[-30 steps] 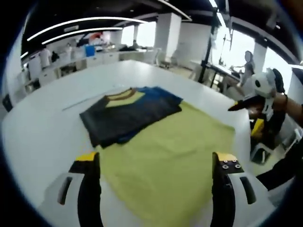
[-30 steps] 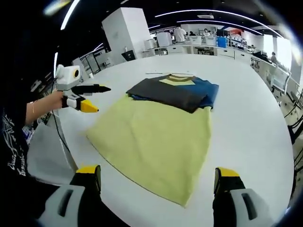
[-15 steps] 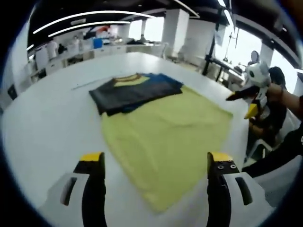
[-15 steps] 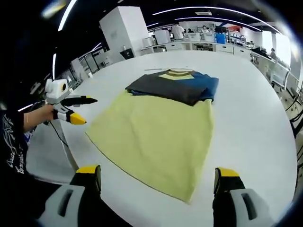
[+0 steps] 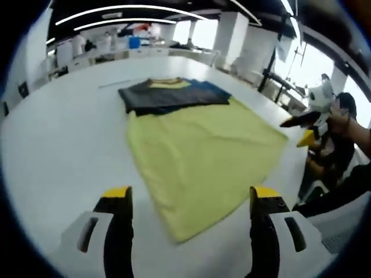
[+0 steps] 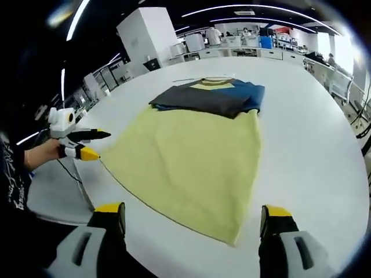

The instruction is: Fold the garment on the visible template until the final outline fits inside the template.

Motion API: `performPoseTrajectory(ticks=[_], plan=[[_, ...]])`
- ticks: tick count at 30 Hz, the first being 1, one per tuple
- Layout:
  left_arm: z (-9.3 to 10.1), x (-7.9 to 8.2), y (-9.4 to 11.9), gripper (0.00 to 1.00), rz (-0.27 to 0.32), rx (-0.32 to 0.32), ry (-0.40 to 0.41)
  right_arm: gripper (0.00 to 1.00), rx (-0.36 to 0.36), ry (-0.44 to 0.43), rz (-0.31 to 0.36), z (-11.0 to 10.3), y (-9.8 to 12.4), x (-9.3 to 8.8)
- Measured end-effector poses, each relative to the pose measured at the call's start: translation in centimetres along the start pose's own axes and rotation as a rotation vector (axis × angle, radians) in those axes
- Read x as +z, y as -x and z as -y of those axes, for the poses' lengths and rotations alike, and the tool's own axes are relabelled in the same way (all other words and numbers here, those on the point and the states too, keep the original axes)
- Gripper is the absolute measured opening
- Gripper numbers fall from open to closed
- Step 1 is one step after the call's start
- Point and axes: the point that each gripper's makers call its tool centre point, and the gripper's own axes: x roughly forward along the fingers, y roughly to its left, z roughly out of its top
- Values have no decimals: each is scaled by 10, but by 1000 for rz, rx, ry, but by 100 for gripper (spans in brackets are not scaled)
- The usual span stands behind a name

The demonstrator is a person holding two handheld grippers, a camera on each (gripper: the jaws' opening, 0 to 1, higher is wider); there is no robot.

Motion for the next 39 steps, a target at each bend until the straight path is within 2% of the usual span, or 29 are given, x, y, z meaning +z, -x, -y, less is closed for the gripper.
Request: performPoseTrajectory(ticks=[5,8,11,12,16,23,27,31,39], plan=[[-3,-13,2,73,-26,23,35,87,-21,-11,15,5,-3,-1],[-7,-17,3,66,-17,51,74,80,-63,10,-16,13,-4,-9],[-11,-20,5,59,-18,75,92,73,-81,-7,-6,21,-4,-12],[-12,-22,6,55,-22,80,90,70,-92,-10,13,24,-3,-11],[-12,-25,7,45,-32,94,62,60,-115,0,-2,32,-1,-15],[-14,-31,8,30,-51,115,78,42,-137,-1,17,39,3,-16],[-16,-31,9,26,-54,126,85,33,-149,5,19,42,4,-17],[-19,-35,12,17,-83,143,56,22,-153,11,12,43,4,-20],[-20,-38,12,4,-113,154,48,7,-180,13,-1,48,6,-27]])
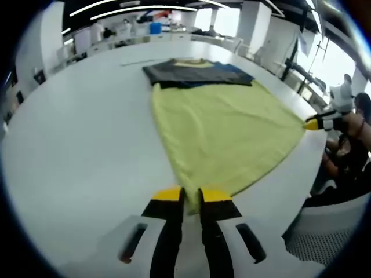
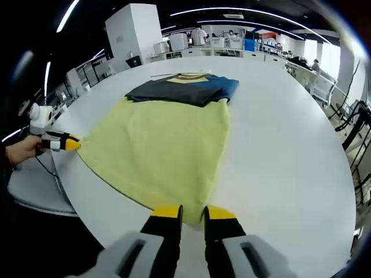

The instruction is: Fold the garment on the visible template until the final outline fits inside the template.

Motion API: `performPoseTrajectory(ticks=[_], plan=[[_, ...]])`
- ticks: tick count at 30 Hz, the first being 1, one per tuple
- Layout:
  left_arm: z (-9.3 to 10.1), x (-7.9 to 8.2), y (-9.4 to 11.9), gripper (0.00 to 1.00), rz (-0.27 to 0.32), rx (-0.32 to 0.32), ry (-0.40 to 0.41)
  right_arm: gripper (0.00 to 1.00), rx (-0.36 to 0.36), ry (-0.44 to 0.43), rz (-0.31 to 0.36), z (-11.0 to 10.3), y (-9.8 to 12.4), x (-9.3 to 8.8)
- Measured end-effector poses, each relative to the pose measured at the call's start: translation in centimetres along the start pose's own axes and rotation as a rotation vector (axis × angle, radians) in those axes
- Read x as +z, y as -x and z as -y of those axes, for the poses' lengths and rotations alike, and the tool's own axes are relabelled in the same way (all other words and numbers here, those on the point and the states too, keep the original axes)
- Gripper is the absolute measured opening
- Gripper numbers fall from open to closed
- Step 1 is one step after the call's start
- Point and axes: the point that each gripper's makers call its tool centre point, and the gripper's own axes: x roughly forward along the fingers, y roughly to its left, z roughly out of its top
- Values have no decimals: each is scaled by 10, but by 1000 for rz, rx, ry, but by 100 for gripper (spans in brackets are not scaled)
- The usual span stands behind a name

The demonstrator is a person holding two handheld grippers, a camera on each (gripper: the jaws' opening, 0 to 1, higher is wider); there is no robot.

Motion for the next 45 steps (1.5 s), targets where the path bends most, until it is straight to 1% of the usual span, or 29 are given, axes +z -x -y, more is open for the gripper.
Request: performPoseTrajectory(ticks=[2,5,7,10,21,25,28,33,43,45], plan=[[2,0,0,3,2,-11,22,5,-4,1,-2,0,1,-1],[2,0,0,2,2,-9,27,4,-6,5,-1,1,1,-1],[3,-1,0,1,0,-16,34,2,-14,14,-1,2,2,-1],[3,-1,0,1,-5,-14,33,0,-13,4,1,2,2,-1],[5,-6,8,0,-23,-34,18,0,-13,19,-6,0,7,-3],[6,-9,13,0,-30,-39,17,0,-3,10,-12,-4,9,-8],[6,-13,17,0,-44,-44,37,0,-3,6,-15,-6,11,-11],[6,-17,22,0,-49,-46,36,0,10,1,-21,-10,13,-16],[10,-29,35,0,-70,-55,38,0,23,11,-34,-17,18,-26],[11,-30,38,0,-67,-52,9,0,25,10,-35,-18,20,-28]])
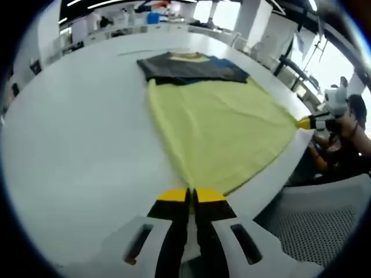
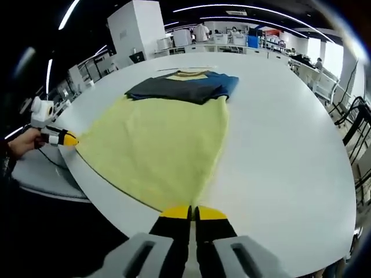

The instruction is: Fold the garment on the visible template until the final outline fits inside the template.

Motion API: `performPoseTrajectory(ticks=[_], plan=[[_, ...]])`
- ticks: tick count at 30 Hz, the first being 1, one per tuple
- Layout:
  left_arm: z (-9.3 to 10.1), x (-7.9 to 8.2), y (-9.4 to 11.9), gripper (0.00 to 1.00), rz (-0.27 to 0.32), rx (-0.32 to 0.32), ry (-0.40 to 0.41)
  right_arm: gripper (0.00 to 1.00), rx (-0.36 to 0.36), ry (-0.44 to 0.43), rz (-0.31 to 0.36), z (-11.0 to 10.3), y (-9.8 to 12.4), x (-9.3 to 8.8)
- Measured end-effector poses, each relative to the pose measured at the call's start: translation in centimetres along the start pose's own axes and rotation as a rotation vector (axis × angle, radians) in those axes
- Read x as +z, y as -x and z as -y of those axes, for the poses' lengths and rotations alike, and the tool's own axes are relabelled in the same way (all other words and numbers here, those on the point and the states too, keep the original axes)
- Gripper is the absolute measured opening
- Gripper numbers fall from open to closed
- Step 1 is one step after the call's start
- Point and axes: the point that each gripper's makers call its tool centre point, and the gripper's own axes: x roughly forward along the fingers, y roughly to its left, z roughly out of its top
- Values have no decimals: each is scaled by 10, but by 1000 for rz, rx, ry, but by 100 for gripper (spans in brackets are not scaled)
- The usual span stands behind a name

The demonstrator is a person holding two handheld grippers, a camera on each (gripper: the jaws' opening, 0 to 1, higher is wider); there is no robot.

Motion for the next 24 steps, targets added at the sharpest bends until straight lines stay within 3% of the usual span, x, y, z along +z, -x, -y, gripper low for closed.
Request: performPoseTrajectory(ticks=[24], plan=[[10,-24,12,0,-93,-5,-5,0,17,54,-42,-18,13,-20]])
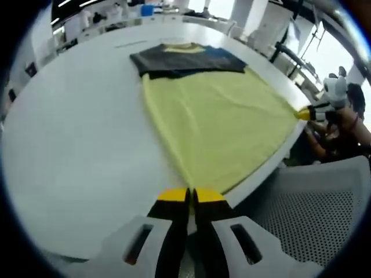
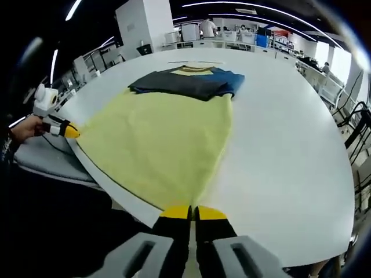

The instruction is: Fold the garment on the visible template until the final outline fits inside the template.

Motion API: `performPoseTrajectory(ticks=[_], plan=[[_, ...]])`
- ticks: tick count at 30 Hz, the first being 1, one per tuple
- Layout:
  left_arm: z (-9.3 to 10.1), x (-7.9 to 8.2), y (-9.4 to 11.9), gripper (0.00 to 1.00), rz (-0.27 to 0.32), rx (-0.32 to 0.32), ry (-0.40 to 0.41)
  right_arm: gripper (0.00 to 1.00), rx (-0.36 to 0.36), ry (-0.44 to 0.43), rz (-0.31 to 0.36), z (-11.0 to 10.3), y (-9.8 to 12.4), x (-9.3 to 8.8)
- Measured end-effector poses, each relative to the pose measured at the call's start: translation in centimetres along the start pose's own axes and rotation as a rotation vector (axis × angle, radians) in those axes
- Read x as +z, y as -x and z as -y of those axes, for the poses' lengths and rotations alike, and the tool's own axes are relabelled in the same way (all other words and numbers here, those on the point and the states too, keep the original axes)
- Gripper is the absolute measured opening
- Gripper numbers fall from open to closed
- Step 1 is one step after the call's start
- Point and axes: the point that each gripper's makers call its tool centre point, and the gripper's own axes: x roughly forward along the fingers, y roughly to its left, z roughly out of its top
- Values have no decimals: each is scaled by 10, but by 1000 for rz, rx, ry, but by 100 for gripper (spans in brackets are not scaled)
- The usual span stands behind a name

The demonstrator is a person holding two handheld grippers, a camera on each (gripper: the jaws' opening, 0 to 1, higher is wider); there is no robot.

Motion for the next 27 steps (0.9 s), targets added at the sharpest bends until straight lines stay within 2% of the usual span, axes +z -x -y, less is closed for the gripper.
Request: performPoseTrajectory(ticks=[7,13,27], plan=[[3,-8,3,0,-33,-4,34,0,7,7,-10,-3,3,-4],[5,-8,7,0,-48,2,23,0,11,-1,-4,-7,8,-6],[11,-6,26,0,-34,-15,38,0,20,17,-14,-12,20,-5]])
